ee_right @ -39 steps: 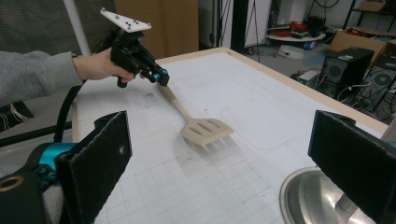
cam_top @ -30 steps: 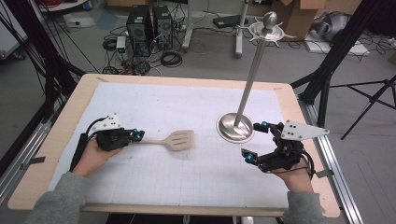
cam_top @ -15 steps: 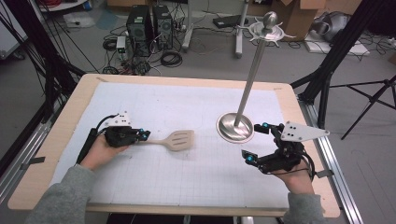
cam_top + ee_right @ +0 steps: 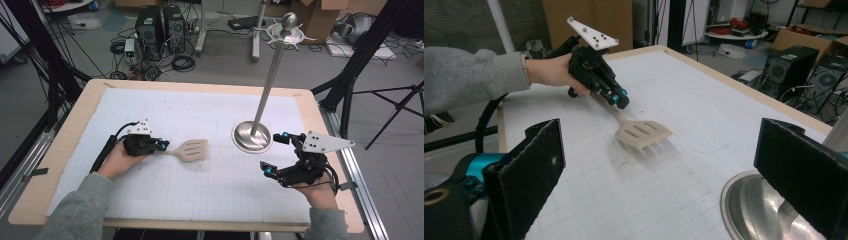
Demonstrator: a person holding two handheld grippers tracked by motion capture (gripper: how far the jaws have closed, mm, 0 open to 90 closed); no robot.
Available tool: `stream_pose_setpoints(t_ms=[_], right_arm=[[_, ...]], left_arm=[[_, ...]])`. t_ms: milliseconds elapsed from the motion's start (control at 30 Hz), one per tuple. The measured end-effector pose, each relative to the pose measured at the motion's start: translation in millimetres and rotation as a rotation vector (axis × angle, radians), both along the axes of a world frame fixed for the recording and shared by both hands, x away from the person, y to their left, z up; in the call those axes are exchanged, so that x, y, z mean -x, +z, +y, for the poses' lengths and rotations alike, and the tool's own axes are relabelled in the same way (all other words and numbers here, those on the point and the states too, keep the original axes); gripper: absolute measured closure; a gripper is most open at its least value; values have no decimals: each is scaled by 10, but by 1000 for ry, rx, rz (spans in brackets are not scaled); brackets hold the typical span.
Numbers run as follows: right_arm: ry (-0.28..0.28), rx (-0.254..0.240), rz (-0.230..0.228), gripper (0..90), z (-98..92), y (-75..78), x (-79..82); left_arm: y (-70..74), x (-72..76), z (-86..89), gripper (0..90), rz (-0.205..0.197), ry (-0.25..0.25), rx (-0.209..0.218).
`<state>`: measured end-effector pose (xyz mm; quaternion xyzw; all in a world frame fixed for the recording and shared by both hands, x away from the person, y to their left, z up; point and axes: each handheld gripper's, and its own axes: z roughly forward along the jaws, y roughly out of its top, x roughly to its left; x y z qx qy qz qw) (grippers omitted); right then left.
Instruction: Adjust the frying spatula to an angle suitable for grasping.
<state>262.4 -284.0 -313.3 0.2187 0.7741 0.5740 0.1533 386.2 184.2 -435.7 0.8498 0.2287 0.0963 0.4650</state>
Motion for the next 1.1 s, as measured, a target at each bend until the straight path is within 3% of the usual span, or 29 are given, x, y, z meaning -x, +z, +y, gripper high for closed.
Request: stream_pose_setpoints(t_ms=[67, 200, 533, 800, 900, 1100], right_arm=[[-1, -3, 5, 50, -8, 0, 7], [-3, -3, -1, 51, -21, -4, 7], [-1, -1, 2, 50, -18, 0, 15], [-2, -1, 7, 50, -15, -10, 17], [-2, 0, 7, 50, -15, -12, 17], [1, 3, 9, 50, -4, -11, 18]], left_arm=[[-15, -8, -36, 896, 0, -3, 7], [-54, -22, -73, 896, 6, -5, -29], [-86, -53, -136, 896, 10, -3, -58], [-106, -82, -128, 896, 44, 10, -36], [-111, -95, -150, 896, 36, 20, -66], [-104, -94, -163, 896, 38, 21, -79]])
